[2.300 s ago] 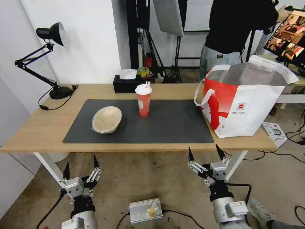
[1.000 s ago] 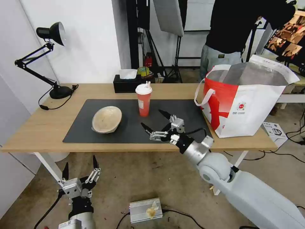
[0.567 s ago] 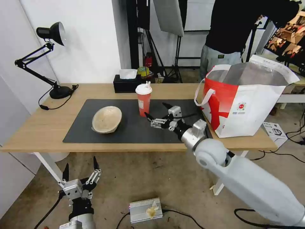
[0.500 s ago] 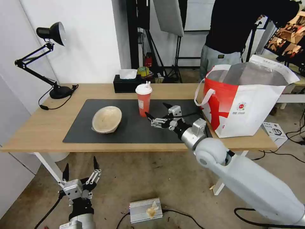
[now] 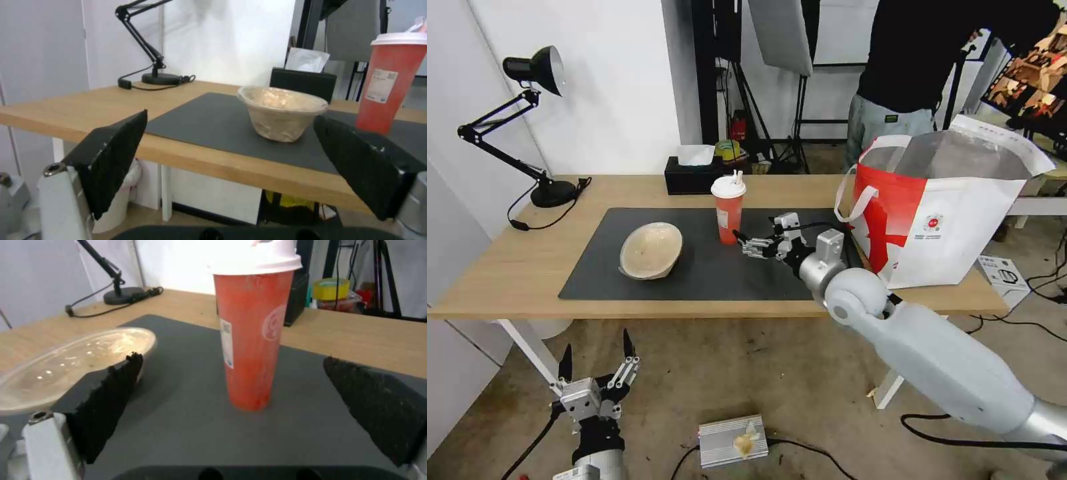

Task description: Pick up the trash from the table and place it into the takeout bag.

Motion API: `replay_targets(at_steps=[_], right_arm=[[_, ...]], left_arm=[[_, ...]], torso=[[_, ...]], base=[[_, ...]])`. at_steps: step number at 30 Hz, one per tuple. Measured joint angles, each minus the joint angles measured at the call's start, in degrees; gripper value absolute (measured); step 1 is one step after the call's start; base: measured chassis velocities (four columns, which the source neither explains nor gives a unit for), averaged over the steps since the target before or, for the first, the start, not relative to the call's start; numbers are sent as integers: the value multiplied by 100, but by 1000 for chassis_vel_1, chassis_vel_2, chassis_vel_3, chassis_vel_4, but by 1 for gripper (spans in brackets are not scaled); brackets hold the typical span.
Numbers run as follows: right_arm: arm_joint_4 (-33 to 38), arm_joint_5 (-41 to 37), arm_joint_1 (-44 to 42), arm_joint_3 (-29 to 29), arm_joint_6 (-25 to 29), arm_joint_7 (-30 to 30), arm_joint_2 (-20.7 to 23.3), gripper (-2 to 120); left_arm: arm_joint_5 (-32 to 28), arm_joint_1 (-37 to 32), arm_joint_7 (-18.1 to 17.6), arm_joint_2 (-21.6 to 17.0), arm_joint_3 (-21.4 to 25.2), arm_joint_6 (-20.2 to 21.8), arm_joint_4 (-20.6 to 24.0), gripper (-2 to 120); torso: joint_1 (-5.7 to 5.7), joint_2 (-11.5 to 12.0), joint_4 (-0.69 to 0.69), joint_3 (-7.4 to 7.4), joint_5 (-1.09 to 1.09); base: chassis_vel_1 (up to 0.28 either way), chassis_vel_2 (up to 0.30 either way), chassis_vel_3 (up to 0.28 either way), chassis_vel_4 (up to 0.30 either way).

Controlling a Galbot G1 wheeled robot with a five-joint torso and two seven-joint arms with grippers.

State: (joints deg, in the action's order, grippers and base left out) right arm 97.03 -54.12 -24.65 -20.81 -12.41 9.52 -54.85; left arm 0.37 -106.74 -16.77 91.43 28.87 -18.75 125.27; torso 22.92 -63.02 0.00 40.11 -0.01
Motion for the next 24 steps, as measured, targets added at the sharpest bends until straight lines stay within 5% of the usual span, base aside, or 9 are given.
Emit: replay_targets(at_steps=[24], right_arm=[[-1430, -119, 999, -524, -29, -155, -705, 100]], left_arm=[[-12, 69, 5, -2, -2, -31, -74, 100]], torso=[[0, 0, -1, 0, 0]], base=[[0, 0, 0, 0]])
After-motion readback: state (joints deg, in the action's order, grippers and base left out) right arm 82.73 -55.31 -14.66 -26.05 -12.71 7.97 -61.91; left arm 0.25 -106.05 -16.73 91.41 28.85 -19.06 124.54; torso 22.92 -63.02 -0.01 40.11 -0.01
